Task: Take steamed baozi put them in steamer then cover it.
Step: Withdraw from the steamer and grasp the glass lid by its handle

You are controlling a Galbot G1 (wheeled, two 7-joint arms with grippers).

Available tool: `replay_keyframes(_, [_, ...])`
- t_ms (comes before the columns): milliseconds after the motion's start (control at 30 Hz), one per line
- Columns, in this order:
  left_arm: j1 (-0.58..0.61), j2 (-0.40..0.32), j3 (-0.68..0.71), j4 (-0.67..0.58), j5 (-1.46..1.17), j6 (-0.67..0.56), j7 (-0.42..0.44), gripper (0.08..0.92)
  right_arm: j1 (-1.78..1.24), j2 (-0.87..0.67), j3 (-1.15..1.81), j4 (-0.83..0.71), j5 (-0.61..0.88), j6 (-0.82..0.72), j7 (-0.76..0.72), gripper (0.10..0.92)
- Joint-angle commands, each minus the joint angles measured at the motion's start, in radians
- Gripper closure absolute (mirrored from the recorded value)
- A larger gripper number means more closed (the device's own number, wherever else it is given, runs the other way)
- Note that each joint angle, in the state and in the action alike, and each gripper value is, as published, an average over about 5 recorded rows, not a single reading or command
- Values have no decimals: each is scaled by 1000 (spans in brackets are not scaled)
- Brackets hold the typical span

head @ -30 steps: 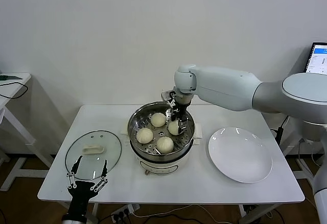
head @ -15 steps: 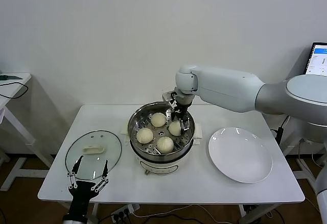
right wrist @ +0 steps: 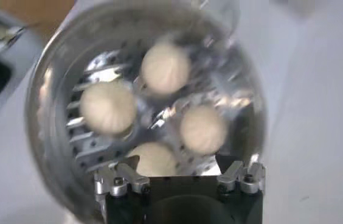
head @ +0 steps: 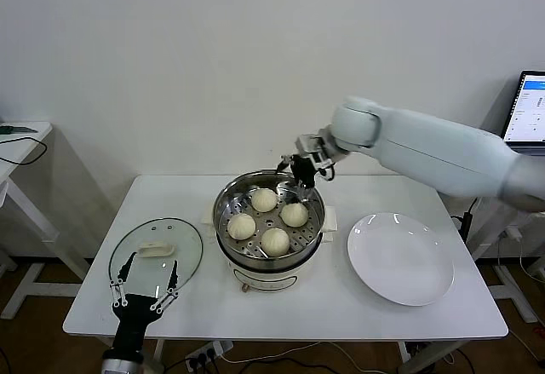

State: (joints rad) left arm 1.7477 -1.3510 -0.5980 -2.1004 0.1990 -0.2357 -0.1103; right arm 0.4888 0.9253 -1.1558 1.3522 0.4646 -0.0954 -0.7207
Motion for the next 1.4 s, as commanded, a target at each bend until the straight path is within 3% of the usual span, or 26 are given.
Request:
replay_keyframes(33, [-81,3,-6,8,74,26,-10,177,-384,-308,400,196,95,193,964,203])
replay_keyframes(300, [-155,10,-23,59,197,33,-16,177,-1082,-254,1091,223,14,320,1104,203])
replay_keyframes(633, [-230,51,-43,209,409,36,-63,177,-1594,109,1612,201,-144,461,1085,203])
replay_keyframes(1033, [-257,122,-60,435,897,34,-111,177,-1816,329,1733,218,-175,519,997,203])
replay_keyframes(1400, [-343,110,-45,563,1037,27,-169,177,-1846,386,1722,225,-238,512,976,203])
